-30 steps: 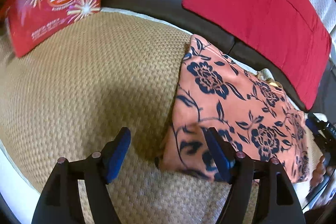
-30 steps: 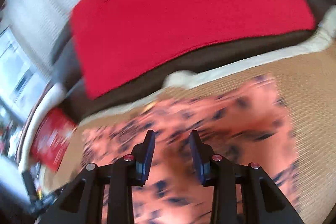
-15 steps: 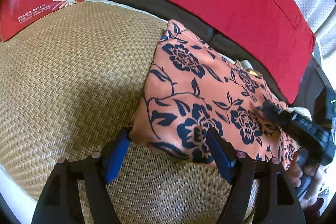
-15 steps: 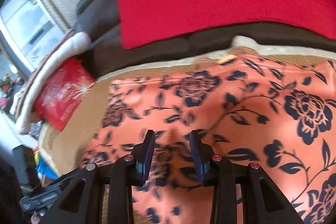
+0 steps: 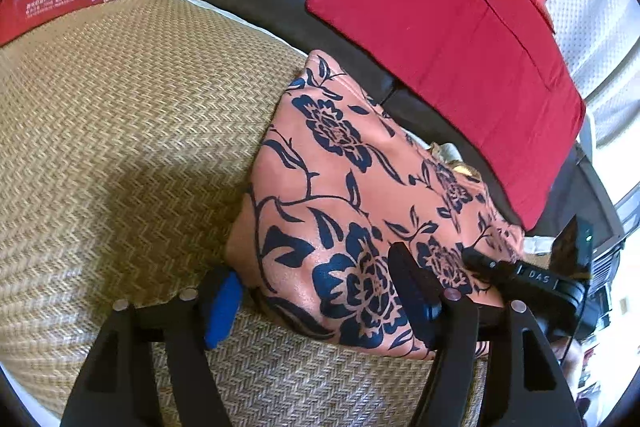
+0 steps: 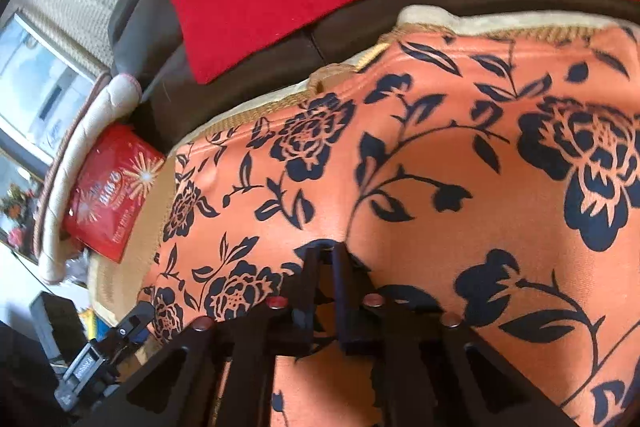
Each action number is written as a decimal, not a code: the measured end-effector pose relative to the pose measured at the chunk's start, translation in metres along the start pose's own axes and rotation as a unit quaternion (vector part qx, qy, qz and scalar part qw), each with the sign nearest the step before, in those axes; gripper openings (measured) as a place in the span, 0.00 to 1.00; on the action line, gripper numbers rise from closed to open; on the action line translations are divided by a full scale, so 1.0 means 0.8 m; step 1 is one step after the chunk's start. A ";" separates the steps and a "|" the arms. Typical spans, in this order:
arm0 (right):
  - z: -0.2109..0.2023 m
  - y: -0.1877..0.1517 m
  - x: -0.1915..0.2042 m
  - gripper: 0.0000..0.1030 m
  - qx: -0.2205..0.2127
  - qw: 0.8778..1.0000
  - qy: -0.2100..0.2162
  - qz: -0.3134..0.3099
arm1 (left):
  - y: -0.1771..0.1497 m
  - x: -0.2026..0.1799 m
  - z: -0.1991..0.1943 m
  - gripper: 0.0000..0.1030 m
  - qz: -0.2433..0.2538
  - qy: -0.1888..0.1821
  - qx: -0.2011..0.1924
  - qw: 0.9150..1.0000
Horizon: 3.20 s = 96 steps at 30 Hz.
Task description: Fold small clothes
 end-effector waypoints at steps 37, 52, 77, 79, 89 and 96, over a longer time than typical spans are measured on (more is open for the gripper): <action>0.004 -0.011 0.152 0.18 0.146 0.984 0.036 -0.093 | -0.029 -0.178 0.030 0.27 0.362 0.108 -0.077 0.923; 0.070 -0.036 0.235 0.81 0.169 0.968 -0.076 -0.171 | -0.030 -0.178 0.027 0.27 0.354 0.102 -0.066 0.927; -0.157 0.044 0.010 0.13 0.026 0.986 -0.111 -0.122 | -0.106 -0.417 0.029 0.26 0.432 -0.101 -0.058 0.894; -0.169 0.051 -0.024 0.13 0.019 0.989 -0.109 -0.103 | -0.121 -0.441 0.043 0.26 0.449 -0.104 -0.051 0.886; -0.124 0.044 -0.165 0.13 0.026 0.998 -0.050 -0.014 | -0.180 -0.476 0.123 0.33 0.498 -0.069 -0.004 0.864; -0.145 0.032 -0.177 0.17 0.013 1.000 0.003 0.027 | -0.176 -0.474 0.068 0.58 0.528 -0.122 0.011 0.841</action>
Point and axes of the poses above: each gripper's, at about its wrist camera, not at the fingertips, and z roughly the way its jaws point, x to its left, y to its top, the point moved 7 cm from there along z, roughly the way its jaws point, and after that the axes turned 5 degrees about z, right-handed, at the moved point
